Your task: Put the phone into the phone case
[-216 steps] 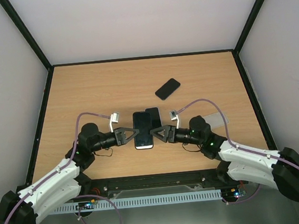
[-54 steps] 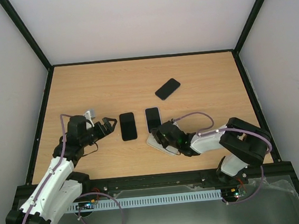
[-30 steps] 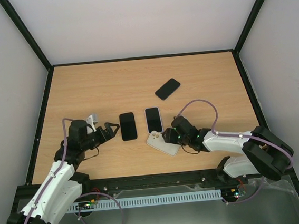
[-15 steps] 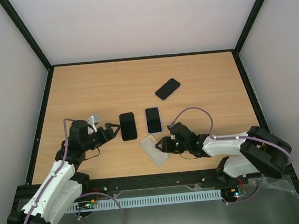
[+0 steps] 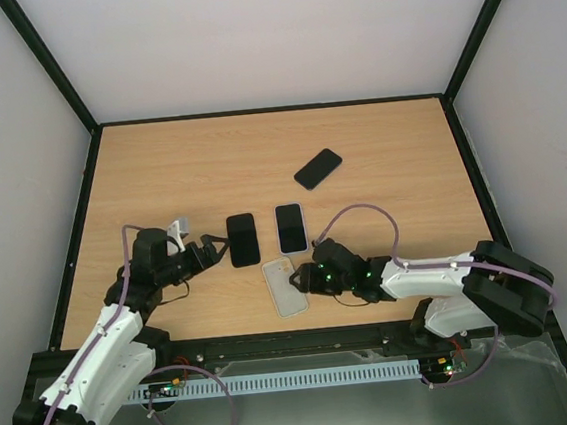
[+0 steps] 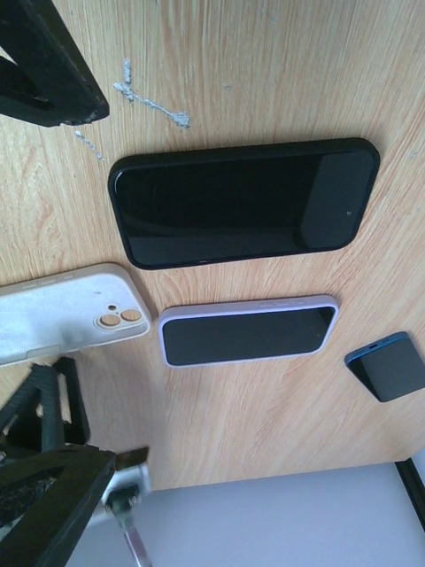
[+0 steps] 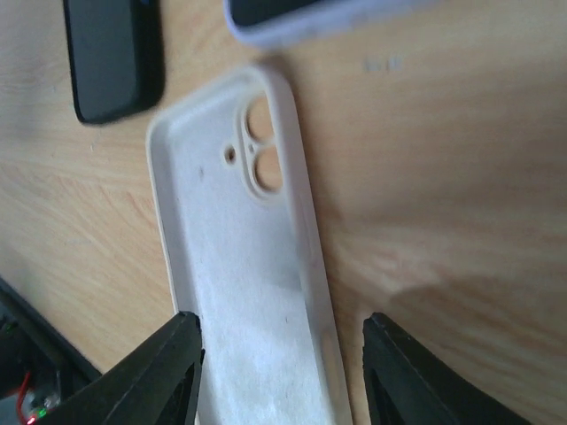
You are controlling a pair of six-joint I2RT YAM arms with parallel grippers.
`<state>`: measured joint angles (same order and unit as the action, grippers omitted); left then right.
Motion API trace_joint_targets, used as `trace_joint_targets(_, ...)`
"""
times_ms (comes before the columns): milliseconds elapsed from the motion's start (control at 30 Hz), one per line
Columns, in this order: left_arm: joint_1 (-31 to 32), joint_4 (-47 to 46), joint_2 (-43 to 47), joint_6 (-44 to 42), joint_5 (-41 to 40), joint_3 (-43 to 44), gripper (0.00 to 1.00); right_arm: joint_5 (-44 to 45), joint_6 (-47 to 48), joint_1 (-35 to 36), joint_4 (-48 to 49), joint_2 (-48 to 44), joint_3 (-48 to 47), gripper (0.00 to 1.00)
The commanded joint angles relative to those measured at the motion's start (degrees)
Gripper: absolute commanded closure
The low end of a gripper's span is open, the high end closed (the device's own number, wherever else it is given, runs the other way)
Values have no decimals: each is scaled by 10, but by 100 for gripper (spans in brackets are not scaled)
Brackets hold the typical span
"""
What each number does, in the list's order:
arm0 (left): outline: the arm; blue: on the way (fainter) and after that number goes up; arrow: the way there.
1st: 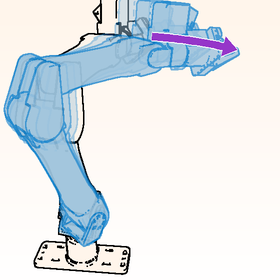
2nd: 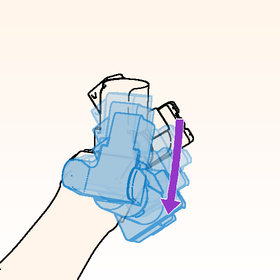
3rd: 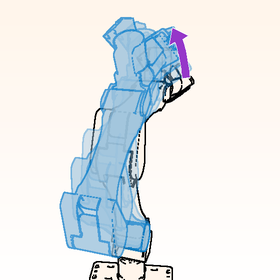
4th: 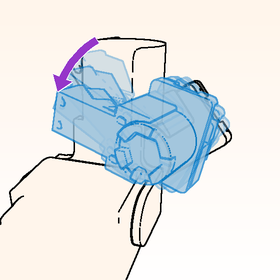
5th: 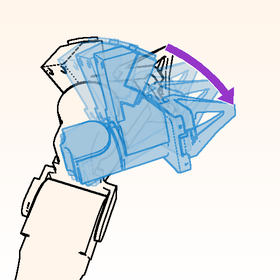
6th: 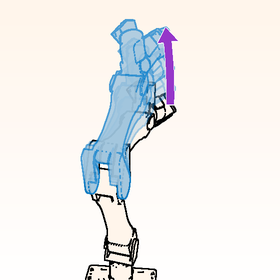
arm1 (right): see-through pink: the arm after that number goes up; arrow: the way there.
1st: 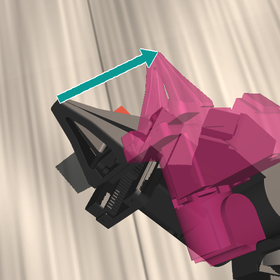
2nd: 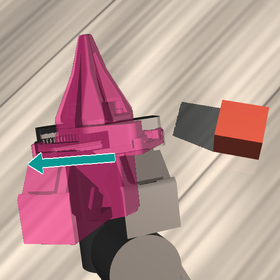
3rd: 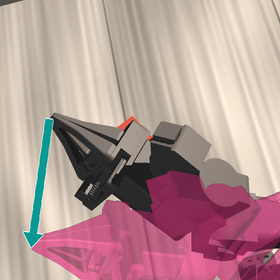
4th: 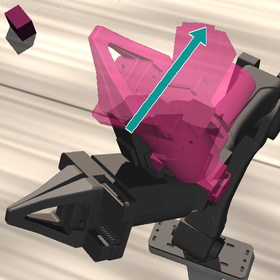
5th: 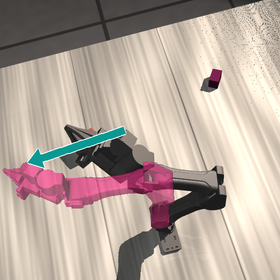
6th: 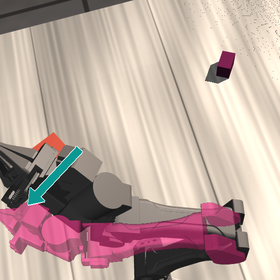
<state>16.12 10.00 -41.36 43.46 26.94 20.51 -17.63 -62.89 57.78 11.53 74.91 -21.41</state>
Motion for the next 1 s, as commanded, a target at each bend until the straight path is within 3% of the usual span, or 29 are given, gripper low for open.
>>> trace_joint_targets(0,2,43,6,-31,-11,26,1,136,47,-8,-112,-38,-60,47)
trace_joint_targets(167,2,63,20,-27,-28,57,1,196,76,-81,-165,-53,-106,31)
trace_joint_targets(300,2,79,27,-29,-44,82,1,254,87,-149,-171,-32,-151,4)
trace_joint_targets(333,2,80,27,-30,-43,86,1,269,89,-164,-168,-22,-165,1)
trace_joint_targets(533,3,80,28,-41,-40,96,1,312,107,-249,-159,97,-286,2)
trace_joint_targets(667,3,71,39,-29,-39,92,1,318,101,-289,-210,212,-397,2)
trace_joint_targets(967,4,66,49,-27,-30,87,1,367,61,-305,-276,398,-573,2)
